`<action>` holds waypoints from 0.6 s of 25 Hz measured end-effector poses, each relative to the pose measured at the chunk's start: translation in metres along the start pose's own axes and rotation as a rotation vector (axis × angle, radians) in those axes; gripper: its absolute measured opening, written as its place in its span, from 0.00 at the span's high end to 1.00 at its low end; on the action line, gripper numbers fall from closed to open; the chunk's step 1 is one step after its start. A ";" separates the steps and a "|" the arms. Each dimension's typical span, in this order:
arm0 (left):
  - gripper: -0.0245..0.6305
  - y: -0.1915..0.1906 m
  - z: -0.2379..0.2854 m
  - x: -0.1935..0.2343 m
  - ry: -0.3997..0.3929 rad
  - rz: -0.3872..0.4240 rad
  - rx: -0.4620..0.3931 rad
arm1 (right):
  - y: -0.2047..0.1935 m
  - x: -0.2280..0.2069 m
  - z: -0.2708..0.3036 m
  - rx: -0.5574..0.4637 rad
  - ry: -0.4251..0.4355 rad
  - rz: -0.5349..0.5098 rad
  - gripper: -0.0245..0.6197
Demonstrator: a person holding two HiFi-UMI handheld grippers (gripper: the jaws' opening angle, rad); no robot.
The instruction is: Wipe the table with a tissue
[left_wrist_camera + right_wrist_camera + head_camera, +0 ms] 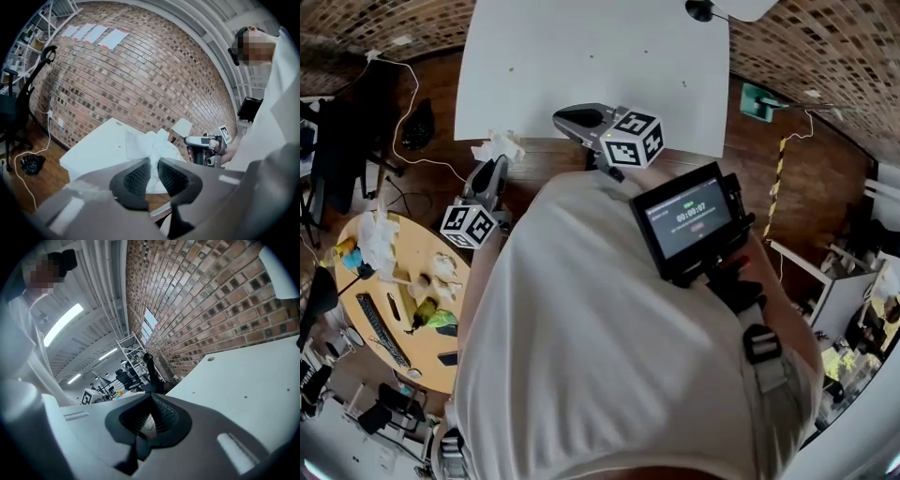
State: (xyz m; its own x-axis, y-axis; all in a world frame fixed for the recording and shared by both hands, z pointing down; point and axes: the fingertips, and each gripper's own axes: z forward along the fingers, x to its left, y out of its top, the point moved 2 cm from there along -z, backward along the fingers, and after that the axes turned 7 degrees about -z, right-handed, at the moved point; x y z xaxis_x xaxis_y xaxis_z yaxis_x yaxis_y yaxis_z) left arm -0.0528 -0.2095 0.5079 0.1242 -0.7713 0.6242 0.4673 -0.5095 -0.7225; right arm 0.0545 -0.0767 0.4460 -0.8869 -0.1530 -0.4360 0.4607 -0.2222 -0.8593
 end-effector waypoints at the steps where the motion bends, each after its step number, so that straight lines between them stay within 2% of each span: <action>1: 0.87 0.003 0.009 -0.002 -0.003 0.003 0.007 | 0.003 -0.007 -0.003 -0.006 -0.001 0.004 0.95; 4: 0.87 0.011 0.035 -0.005 0.008 0.023 0.030 | 0.012 -0.028 -0.014 -0.023 -0.004 0.012 0.95; 10: 0.87 0.027 0.083 -0.001 0.105 0.031 0.065 | 0.028 -0.087 -0.037 -0.059 -0.001 0.046 0.95; 15: 0.87 0.022 0.102 -0.013 0.104 0.058 0.124 | 0.010 -0.120 -0.074 -0.084 -0.087 0.082 0.95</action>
State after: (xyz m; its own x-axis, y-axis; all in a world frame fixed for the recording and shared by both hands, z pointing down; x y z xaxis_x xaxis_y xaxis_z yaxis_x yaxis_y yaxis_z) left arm 0.0448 -0.1716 0.5143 0.0660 -0.8368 0.5435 0.5668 -0.4168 -0.7107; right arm 0.1627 0.0107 0.4697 -0.8383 -0.2506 -0.4842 0.5240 -0.1248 -0.8425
